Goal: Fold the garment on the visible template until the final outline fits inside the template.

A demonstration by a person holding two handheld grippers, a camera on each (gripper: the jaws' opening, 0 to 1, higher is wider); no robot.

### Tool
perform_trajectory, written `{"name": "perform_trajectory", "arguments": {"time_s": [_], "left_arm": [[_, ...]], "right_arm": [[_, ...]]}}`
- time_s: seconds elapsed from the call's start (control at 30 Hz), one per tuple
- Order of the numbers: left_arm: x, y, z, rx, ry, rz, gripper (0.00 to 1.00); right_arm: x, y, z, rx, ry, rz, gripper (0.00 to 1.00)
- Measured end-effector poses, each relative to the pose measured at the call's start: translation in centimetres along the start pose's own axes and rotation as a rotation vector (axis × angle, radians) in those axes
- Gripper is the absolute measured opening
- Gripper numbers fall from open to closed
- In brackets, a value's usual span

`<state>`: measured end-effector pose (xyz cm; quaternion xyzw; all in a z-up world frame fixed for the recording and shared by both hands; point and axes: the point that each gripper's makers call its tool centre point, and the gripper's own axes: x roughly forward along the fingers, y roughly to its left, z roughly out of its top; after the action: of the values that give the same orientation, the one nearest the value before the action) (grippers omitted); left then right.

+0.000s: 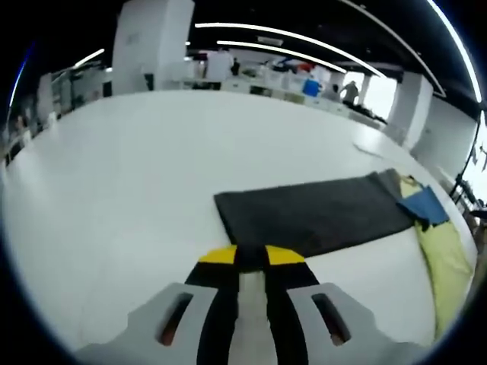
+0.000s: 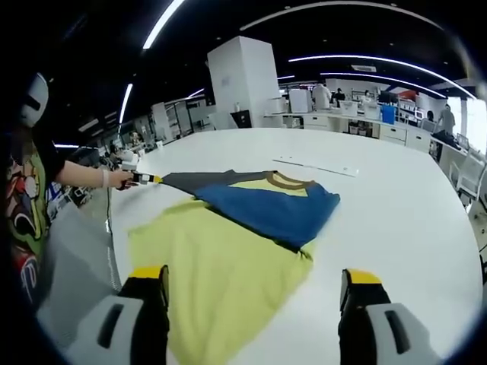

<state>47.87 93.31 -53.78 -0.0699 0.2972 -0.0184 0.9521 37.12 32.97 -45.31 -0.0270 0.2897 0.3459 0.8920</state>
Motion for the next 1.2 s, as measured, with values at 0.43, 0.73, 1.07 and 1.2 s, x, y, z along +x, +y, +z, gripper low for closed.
{"name": "perform_trajectory", "arguments": {"time_s": [0.43,0.73,1.07,1.2], "left_arm": [[-1.6,-2.9,4.1,-0.010,-0.101,-0.058,0.00],[-3.3,-11.6,9.7,0.000,-0.231,-0.222,0.00],[-3.8,-21.0,14.3,0.032,-0.297,-0.372,0.00],[-4.1,-24.9,16.5,0.065,-0.325,-0.439,0.00]], "right_arm": [[-0.7,0.6,-0.3,0.012,-0.018,-0.014,0.92],[-1.2,0.6,-0.2,0.020,-0.055,-0.011,0.91],[-2.5,0.3,0.0,0.033,-0.101,-0.015,0.91],[-3.1,0.2,0.0,0.046,-0.122,-0.022,0.91]]}}
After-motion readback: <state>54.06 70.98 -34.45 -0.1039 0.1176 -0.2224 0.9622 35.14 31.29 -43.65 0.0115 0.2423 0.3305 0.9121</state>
